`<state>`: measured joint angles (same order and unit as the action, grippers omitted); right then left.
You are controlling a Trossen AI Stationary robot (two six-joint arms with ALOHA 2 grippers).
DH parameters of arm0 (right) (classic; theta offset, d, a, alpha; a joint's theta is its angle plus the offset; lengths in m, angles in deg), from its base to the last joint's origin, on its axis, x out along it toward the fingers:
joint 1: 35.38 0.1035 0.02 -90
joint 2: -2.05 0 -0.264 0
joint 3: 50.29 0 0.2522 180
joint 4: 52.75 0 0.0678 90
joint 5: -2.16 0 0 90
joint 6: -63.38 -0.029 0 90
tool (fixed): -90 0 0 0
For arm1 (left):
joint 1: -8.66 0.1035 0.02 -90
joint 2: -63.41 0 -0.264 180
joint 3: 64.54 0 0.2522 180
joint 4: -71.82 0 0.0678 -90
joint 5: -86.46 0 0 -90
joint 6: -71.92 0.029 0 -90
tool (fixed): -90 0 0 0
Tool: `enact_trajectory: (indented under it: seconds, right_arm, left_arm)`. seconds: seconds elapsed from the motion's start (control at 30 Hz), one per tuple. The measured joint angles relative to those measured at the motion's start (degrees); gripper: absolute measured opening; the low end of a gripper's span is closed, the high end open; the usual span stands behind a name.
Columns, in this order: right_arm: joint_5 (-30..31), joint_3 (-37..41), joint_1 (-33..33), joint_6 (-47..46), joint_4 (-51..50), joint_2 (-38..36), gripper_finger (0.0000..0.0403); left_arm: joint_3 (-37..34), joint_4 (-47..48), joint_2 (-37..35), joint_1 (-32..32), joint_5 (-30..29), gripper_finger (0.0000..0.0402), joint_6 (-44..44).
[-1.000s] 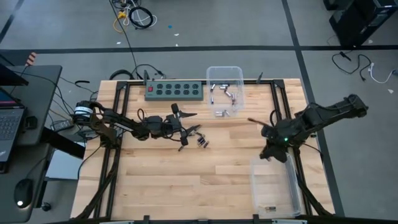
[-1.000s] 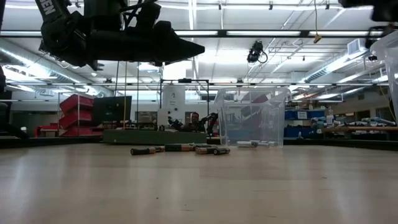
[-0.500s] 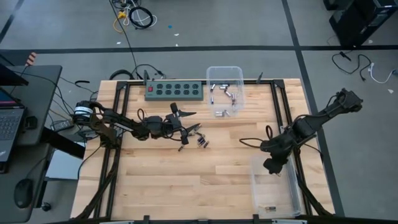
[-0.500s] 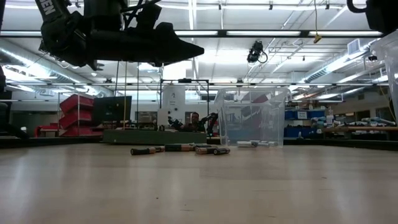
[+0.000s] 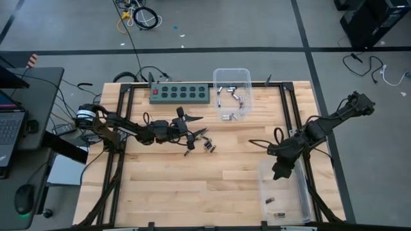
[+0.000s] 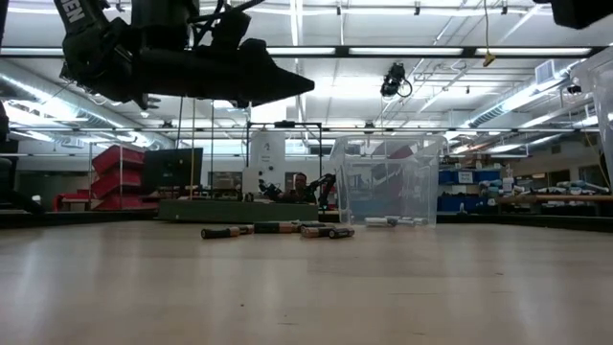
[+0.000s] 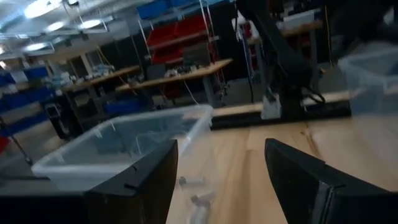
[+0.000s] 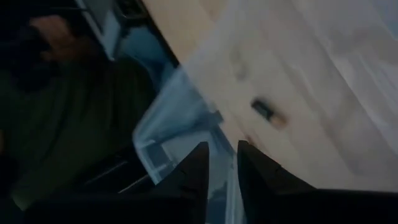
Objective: Sort batteries
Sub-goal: Put the black battery into the bottom transparent bin
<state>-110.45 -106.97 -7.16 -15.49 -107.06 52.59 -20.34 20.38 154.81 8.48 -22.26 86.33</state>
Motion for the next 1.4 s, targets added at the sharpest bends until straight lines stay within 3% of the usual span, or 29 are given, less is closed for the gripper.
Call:
enact_trajectory:
  seconds: [0.23,0.47,0.63,0.83,0.97,1.1,1.4]
  right_arm:
    - [4.75,0.00,-2.29,10.40,5.57,-3.36,0.0044]
    - [18.29,0.00,-9.35,36.84,14.74,-4.43,0.0021]
    - [23.60,0.00,-15.21,55.03,23.91,-3.56,0.0009]
    - [31.64,0.02,-19.89,77.06,35.80,-2.57,0.0000]
    - [37.38,0.02,-21.80,86.12,43.72,-0.88,0.0001]
    - [38.21,0.00,-23.55,89.49,48.90,1.32,0.0000]
    - [38.20,0.02,-26.01,89.17,49.98,7.29,0.0001]
  left_arm:
    - [0.02,19.70,-4.81,-2.22,-1.28,0.0241,-5.95]
    - [0.07,45.43,-13.13,-3.11,-3.13,0.0241,-16.43]
    - [0.03,58.51,-14.65,-3.11,-0.94,0.0241,-25.65]
    - [0.02,59.23,-11.34,-3.97,-0.04,0.0241,-27.10]
    - [0.02,58.50,-9.51,-4.10,0.68,0.0241,-29.06]
    - [0.04,58.29,-8.35,-4.08,0.90,0.0241,-31.21]
    - [0.04,56.14,-5.94,-4.08,0.96,0.0241,-31.14]
